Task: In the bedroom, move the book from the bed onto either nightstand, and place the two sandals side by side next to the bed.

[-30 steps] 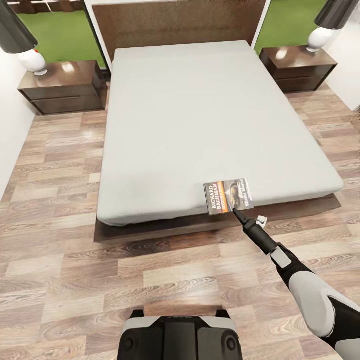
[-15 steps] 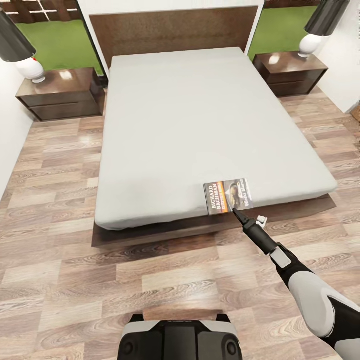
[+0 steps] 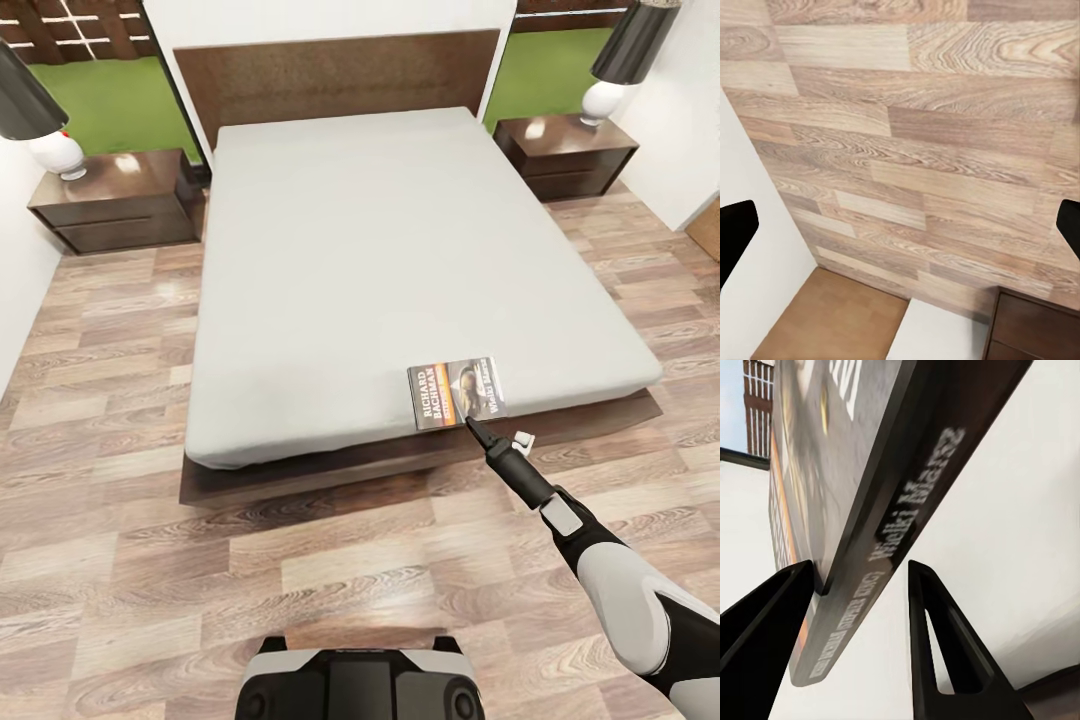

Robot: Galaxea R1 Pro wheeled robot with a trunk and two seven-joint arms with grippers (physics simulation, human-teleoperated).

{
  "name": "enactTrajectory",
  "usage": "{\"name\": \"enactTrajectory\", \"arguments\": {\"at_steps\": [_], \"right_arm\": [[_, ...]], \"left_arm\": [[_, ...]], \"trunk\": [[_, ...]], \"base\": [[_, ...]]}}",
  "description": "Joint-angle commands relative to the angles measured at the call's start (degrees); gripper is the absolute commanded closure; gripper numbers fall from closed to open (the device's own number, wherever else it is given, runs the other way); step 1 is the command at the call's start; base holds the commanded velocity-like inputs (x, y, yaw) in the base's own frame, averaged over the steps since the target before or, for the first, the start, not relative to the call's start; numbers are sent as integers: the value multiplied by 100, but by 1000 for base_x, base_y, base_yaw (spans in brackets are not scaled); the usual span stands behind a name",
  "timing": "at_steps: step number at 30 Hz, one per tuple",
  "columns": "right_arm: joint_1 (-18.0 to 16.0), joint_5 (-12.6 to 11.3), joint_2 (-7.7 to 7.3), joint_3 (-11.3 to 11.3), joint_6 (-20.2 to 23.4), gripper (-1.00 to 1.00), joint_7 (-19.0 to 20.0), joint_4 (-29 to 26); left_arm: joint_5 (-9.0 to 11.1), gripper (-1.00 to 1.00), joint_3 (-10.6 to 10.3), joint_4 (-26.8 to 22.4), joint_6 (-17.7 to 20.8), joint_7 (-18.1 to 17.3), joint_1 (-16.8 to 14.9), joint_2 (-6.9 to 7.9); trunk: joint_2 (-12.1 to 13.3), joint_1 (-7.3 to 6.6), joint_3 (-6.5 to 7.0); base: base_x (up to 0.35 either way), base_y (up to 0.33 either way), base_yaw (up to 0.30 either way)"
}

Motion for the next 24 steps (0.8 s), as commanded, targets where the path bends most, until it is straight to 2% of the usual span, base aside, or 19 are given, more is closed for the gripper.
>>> {"name": "enactTrajectory", "arguments": {"at_steps": [1,24], "right_arm": [[-3,-49,-2,15,59,100,12,6],[-3,-48,68,19,-100,100,12,7]], "left_arm": [[-35,-100,18,-4,20,8,2,-2],[-38,-100,18,-4,9,9,54,-2]], "trunk": [[-8,3,3],[-8,3,211]], "base": [[0,0,-65],[0,0,-65]]}}
